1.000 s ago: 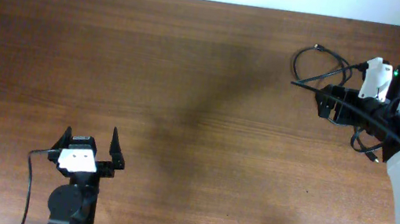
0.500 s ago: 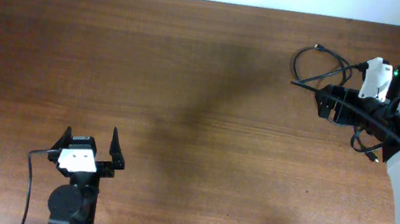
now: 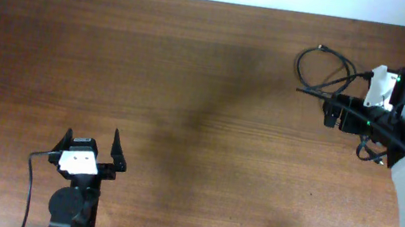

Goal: Untangle cables

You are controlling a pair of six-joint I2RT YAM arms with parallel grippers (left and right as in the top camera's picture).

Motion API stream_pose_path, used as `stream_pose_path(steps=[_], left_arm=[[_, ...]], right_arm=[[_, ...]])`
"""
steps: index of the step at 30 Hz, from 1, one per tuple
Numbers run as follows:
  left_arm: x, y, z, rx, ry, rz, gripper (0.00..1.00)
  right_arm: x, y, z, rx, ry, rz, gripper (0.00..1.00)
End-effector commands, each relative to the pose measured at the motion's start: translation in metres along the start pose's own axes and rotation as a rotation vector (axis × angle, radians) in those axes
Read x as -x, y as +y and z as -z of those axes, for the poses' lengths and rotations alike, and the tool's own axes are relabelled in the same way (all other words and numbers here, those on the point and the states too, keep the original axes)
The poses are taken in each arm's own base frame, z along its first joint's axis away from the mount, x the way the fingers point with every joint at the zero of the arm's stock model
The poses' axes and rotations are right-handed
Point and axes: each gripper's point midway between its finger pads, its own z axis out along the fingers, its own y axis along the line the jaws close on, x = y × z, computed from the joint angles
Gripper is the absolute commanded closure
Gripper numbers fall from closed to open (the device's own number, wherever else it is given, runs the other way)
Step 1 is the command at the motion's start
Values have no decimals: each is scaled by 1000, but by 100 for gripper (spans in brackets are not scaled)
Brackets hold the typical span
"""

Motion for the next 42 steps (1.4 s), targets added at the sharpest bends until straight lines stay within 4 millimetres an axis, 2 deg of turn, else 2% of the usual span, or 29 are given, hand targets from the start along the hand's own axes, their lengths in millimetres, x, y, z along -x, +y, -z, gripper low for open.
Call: stream_pose_path(steps=[1,4,7,8,14,20,30,42], left_arm=[[0,3,1,16,-1,-15,1],[0,3,1,16,-1,-15,1],[0,3,1,16,-1,-15,1],[0,3,1,16,-1,-15,1],[0,3,1,16,-1,-15,1],[0,3,1,16,-1,-15,1],[0,3,1,16,-1,-15,1],[0,3,1,16,-1,-15,1]], right_arm=[[-5,-1,13,-28,-81,30,1],[-16,-1,13,-28,-138,40,2],[-50,2,8,-10,-135,30,1],[-54,4,6,4,-157,19,1],[-56,6,7,40,-370,-50,1],[-80,6,6,41,-412,-40,1],[-70,14,37,65,-693,26,1],[-96,14,33,89,-869,52,1]])
